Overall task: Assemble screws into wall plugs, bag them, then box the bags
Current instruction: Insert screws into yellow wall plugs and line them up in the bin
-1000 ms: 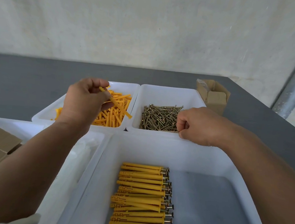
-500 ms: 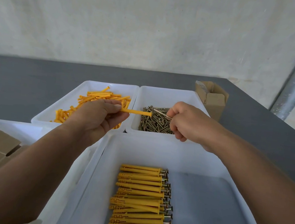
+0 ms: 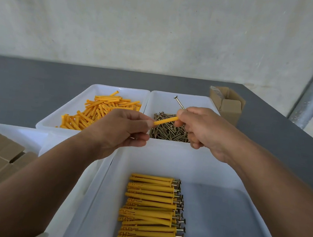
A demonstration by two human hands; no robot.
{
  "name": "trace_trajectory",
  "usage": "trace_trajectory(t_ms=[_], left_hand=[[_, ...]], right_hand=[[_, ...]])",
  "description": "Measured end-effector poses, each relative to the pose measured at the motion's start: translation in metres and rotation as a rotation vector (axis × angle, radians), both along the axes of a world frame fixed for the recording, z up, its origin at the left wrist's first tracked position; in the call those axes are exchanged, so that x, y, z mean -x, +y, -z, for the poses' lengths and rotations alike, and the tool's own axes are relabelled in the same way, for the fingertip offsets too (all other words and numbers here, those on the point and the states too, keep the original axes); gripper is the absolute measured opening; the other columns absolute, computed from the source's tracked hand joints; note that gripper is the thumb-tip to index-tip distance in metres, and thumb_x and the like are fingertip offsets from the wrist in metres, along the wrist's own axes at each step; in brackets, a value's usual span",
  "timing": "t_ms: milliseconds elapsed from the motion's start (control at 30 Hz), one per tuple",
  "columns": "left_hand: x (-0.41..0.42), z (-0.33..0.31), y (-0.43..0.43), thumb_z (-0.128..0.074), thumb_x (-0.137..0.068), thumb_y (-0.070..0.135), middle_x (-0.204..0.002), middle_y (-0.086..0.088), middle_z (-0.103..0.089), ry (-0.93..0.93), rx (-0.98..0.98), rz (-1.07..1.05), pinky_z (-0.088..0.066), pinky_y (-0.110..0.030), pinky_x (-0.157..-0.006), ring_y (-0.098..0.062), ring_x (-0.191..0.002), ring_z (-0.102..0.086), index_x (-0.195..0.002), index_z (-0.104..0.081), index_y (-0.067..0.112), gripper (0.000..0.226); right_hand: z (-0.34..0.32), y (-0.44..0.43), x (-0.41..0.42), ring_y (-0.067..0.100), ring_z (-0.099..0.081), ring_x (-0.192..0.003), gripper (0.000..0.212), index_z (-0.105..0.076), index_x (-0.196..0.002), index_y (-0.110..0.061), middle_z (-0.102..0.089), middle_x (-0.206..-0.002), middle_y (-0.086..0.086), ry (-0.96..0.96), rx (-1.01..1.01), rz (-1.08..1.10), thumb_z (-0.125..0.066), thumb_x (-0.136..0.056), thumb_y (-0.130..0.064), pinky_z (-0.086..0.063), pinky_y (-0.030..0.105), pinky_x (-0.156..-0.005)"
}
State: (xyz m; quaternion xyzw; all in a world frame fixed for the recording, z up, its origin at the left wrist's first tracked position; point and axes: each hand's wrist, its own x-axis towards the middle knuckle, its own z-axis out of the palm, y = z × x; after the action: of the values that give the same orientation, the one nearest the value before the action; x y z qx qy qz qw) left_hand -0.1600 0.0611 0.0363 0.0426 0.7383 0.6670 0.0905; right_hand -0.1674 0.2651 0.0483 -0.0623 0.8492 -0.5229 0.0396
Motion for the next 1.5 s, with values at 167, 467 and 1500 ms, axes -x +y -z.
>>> trace_trajectory(t_ms=[167,467,1500], left_hand=[[-0.003,0.000,0.001,-0.061,-0.093,0.018,-0.069,0.001,-0.066,0.055,0.178,0.055,-0.056,-0.020,-0.062,-0.009,-0.067,-0.067,-0.096,-0.073,0.008,0.016],[-0.002,0.003,0.000,-0.061,-0.093,0.017,-0.072,-0.001,-0.068,0.049,0.235,0.115,-0.055,-0.020,-0.063,-0.013,-0.072,-0.069,-0.095,-0.073,0.007,0.015],[-0.004,0.003,0.003,-0.057,-0.096,0.018,-0.072,-0.001,-0.069,0.045,0.218,0.150,-0.057,-0.022,-0.065,-0.015,-0.073,-0.070,-0.097,-0.071,0.007,0.018]], right_hand=[[0.001,0.002,0.003,0.013,-0.051,-0.064,0.033,-0.072,-0.088,-0.022,-0.050,-0.064,-0.003,0.039,0.028,0.085,-0.046,-0.097,-0.041,-0.051,0.039,-0.072],[0.001,0.013,0.014,0.008,-0.038,-0.045,0.017,-0.069,-0.092,-0.020,-0.046,-0.056,-0.007,0.132,0.198,0.258,-0.053,-0.096,-0.026,-0.036,0.025,-0.048],[0.000,0.005,0.006,0.014,-0.065,-0.047,0.007,-0.050,-0.098,-0.019,-0.071,-0.060,-0.005,0.187,0.273,0.322,-0.045,-0.101,-0.016,-0.048,0.024,-0.039]])
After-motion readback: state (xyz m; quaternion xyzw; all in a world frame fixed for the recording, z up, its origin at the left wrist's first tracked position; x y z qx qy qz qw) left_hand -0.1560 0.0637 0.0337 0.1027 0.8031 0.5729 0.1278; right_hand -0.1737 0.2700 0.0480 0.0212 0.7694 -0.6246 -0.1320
